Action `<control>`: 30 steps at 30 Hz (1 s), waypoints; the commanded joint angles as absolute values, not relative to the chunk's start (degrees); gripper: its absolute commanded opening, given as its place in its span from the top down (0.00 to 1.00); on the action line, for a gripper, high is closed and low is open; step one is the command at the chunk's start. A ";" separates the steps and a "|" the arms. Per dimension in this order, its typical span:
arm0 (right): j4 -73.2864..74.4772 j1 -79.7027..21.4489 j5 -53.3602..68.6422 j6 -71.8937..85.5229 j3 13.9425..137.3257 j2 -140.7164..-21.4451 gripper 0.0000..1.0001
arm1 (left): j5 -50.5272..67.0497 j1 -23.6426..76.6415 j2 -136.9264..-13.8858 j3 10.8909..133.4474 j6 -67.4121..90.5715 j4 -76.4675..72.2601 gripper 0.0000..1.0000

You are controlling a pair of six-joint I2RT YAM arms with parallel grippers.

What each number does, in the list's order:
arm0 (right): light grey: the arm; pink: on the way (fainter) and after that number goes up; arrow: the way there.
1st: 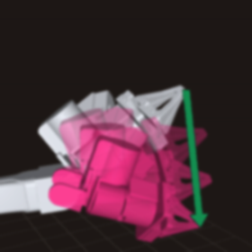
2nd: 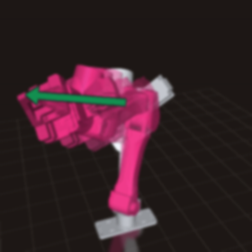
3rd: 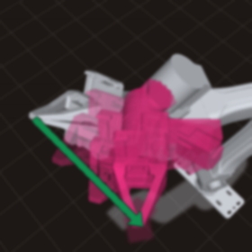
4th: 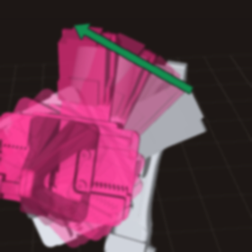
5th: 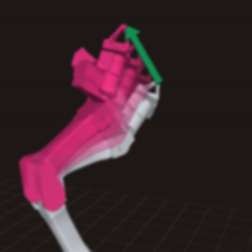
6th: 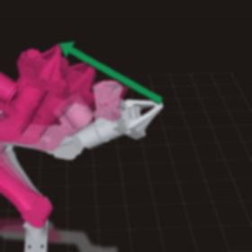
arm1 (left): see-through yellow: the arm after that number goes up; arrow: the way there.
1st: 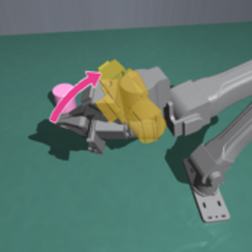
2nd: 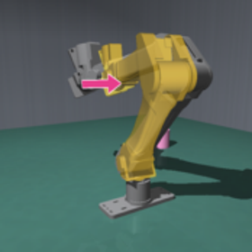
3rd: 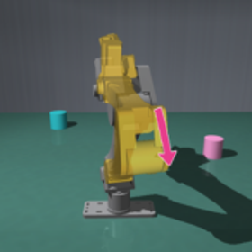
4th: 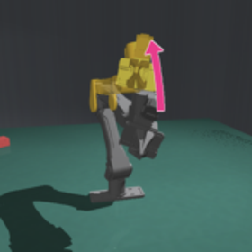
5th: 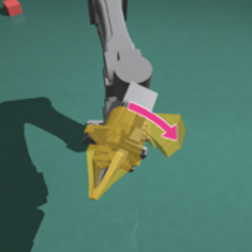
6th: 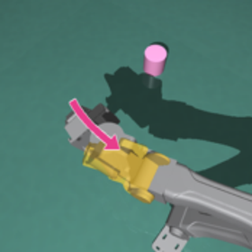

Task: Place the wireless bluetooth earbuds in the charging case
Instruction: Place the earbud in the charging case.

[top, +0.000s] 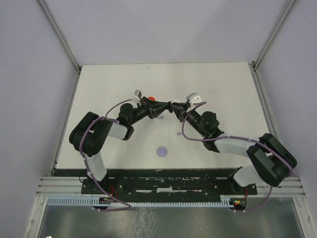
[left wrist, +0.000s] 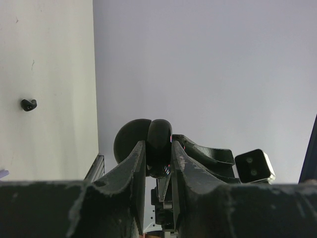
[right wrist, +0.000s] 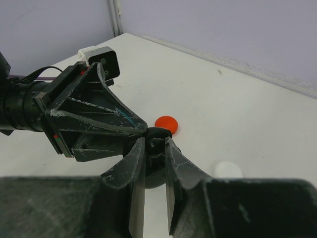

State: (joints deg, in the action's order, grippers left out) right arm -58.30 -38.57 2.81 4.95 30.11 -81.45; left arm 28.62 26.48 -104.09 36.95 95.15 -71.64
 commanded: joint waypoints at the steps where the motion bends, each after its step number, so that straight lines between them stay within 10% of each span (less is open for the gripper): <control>1: -61.80 -38.62 2.29 4.28 29.95 -81.92 0.99 | 28.39 26.68 -101.88 38.06 97.12 -73.90 0.97; 14: -62.25 -38.61 1.48 4.12 28.83 -81.61 0.98 | 27.82 26.72 -102.59 38.38 100.19 -75.77 0.97; 30: -54.29 -38.63 1.71 6.06 28.85 -70.08 0.47 | 27.03 26.60 -103.24 40.93 97.74 -72.21 0.97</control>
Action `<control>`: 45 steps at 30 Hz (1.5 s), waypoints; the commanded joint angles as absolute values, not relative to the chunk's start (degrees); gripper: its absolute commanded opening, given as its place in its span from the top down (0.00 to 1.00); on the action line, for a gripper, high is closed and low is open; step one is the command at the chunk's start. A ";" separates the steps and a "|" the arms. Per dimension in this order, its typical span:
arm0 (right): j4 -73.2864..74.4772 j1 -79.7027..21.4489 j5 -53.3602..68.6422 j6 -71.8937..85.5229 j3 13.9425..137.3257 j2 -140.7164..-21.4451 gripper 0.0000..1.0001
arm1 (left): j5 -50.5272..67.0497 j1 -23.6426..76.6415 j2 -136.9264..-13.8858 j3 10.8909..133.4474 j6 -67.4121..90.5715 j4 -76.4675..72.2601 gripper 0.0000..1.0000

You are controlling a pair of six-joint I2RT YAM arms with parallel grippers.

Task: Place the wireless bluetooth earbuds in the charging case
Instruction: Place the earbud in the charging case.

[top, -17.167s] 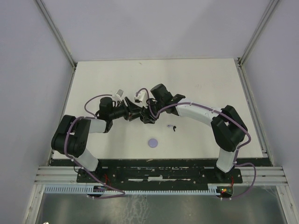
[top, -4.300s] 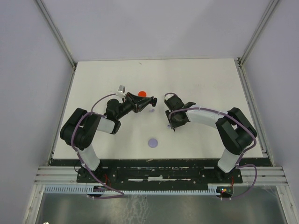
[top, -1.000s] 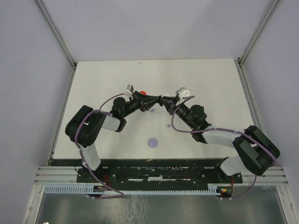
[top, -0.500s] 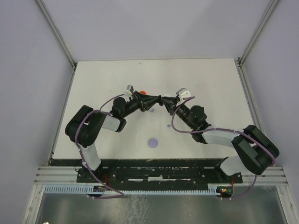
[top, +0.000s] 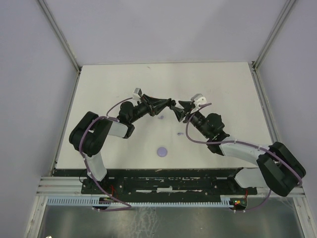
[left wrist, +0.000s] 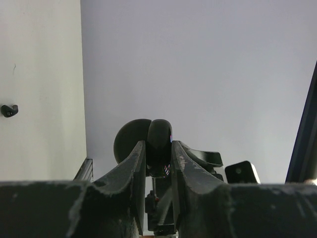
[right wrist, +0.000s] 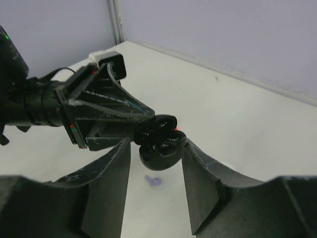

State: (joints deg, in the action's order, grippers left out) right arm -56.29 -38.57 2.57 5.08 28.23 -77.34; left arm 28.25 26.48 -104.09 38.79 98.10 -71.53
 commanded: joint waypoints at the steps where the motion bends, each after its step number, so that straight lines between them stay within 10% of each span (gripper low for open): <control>1: -53.20 -38.65 0.52 6.21 28.93 -68.35 0.46 | 26.94 26.62 -103.34 41.07 97.74 -71.90 0.97; 13: 21.21 -34.88 -16.11 12.67 66.83 -75.27 0.28 | 29.95 26.57 -101.86 41.05 88.82 -65.85 0.97; 45: 28.21 -27.80 7.24 10.90 73.66 -88.37 0.25 | 40.09 26.71 -99.82 47.00 77.79 -53.25 0.97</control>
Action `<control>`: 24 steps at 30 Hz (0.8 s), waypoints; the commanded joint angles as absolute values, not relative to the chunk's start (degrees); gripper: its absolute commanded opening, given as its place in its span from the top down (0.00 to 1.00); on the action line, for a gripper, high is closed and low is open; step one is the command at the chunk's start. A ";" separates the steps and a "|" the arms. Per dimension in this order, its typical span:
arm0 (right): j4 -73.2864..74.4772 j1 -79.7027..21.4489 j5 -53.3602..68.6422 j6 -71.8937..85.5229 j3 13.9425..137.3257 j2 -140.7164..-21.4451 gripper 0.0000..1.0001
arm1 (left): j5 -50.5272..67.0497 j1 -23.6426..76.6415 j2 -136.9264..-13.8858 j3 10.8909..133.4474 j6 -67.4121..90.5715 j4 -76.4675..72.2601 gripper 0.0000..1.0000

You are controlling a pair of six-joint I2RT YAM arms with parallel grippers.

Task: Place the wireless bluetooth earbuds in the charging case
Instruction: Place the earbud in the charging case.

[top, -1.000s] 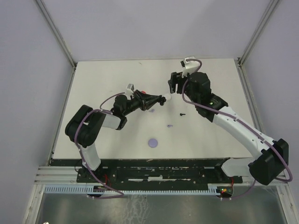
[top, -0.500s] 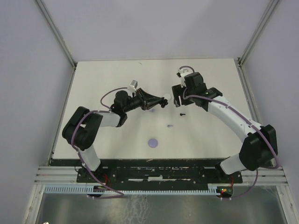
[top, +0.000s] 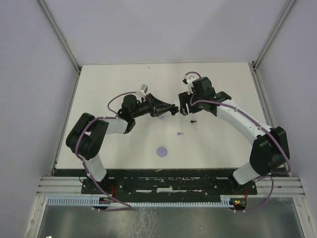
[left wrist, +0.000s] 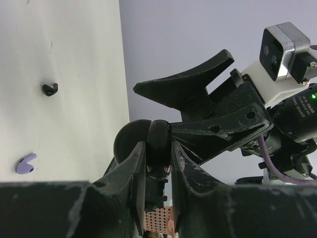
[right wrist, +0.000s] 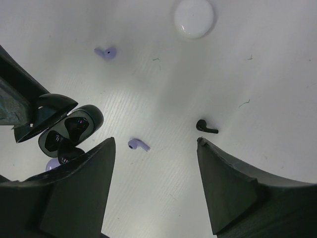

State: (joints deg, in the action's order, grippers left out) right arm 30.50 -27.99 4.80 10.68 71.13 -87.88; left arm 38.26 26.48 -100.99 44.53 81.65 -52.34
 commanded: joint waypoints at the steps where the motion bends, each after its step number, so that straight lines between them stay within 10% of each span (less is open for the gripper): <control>1: 28.02 -27.86 7.65 10.97 73.73 -88.41 0.26 | 40.04 26.72 -99.83 47.04 77.72 -53.13 0.97; 24: 27.70 -32.71 5.98 11.90 73.18 -88.05 0.26 | 37.10 26.98 -103.26 48.24 78.28 -53.22 0.97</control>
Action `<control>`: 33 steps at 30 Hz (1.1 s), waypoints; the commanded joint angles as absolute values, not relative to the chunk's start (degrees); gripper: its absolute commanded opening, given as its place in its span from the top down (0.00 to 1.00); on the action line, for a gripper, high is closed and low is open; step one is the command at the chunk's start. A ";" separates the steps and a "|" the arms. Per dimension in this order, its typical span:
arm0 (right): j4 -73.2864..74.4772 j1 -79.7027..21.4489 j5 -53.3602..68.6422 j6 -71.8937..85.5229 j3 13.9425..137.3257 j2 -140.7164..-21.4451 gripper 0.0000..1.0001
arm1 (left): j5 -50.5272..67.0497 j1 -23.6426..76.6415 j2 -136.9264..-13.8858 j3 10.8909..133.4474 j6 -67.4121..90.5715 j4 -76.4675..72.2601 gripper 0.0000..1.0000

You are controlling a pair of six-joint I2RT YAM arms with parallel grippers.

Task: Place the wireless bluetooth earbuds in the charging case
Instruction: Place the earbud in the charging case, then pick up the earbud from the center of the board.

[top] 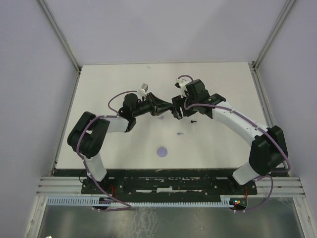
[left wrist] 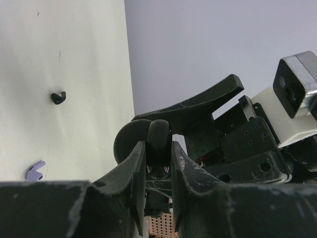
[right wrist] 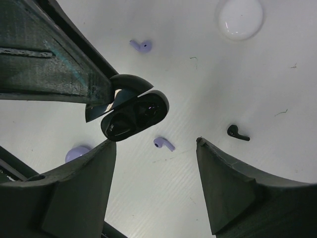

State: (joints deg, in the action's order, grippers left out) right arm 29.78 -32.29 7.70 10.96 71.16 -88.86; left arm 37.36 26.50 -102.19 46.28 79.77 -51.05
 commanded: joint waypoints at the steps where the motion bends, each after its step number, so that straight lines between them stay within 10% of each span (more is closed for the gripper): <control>1: 27.69 -32.74 4.77 12.09 72.86 -87.84 0.27 | 36.78 26.83 -103.27 47.86 78.68 -53.71 0.97; 33: 34.84 -30.33 -12.84 -2.73 76.49 -106.01 0.27 | 29.69 20.30 -102.32 30.50 92.18 -78.60 0.97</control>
State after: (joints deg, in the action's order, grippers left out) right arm 34.79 -31.31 -10.90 -0.47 73.43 -104.68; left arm 29.08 20.12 -102.37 30.65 90.13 -73.25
